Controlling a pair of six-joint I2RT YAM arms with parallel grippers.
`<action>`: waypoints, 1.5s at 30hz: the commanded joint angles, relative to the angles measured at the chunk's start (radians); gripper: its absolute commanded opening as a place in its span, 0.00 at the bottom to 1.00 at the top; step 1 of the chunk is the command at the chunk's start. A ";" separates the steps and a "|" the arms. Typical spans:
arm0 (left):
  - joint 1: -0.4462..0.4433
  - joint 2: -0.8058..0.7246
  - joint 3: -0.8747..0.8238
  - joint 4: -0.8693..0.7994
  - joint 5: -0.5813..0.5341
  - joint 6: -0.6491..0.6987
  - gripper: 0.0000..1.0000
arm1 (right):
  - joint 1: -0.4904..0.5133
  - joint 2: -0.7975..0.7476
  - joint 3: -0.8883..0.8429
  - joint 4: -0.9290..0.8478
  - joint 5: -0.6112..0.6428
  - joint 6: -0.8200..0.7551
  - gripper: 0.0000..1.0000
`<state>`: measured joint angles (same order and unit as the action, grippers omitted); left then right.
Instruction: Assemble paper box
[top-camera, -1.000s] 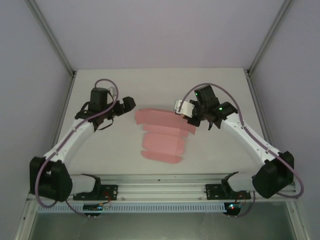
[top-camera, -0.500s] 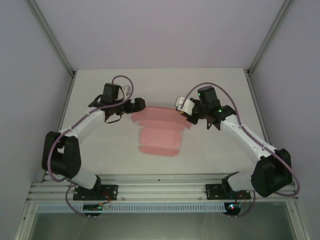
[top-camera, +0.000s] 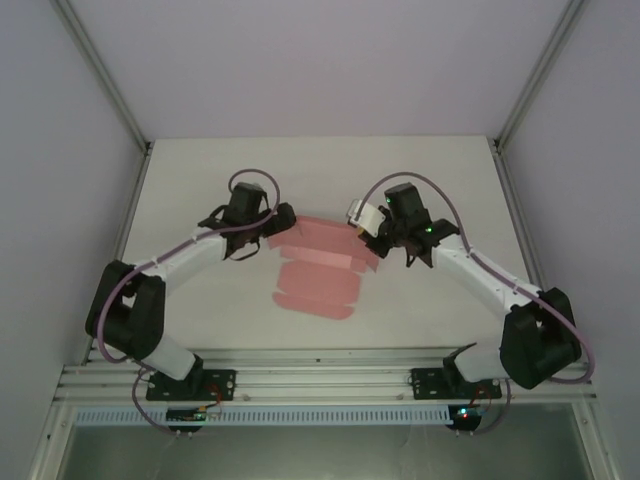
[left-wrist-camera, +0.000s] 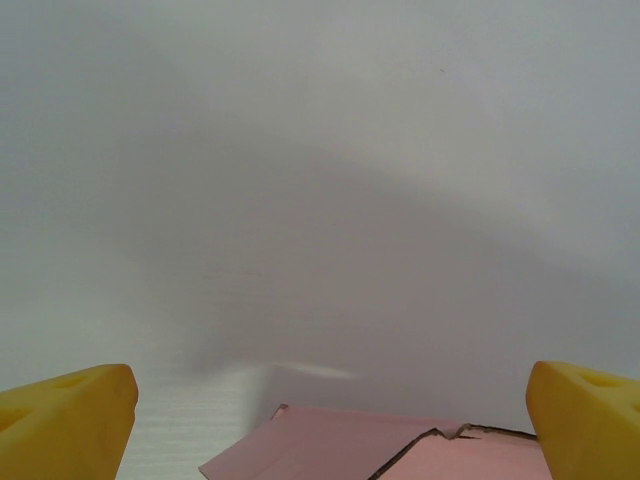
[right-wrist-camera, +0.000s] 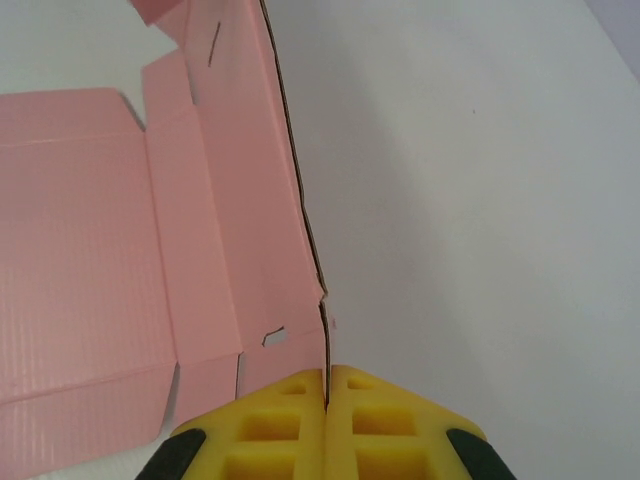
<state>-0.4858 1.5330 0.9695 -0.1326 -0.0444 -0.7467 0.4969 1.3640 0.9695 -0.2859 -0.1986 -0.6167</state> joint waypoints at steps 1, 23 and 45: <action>-0.105 0.008 0.032 0.059 -0.163 -0.113 0.99 | 0.061 0.013 -0.046 0.245 0.054 0.098 0.00; 0.223 -0.253 -0.258 0.066 0.305 0.102 1.00 | 0.232 0.055 -0.225 0.411 0.544 -0.469 0.00; 0.183 0.193 0.005 0.140 0.581 0.348 0.66 | 0.204 -0.007 -0.258 0.489 0.434 -0.400 0.00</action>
<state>-0.2836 1.7721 0.9535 -0.0017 0.4950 -0.4797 0.7109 1.3972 0.7155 0.1688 0.2790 -1.0378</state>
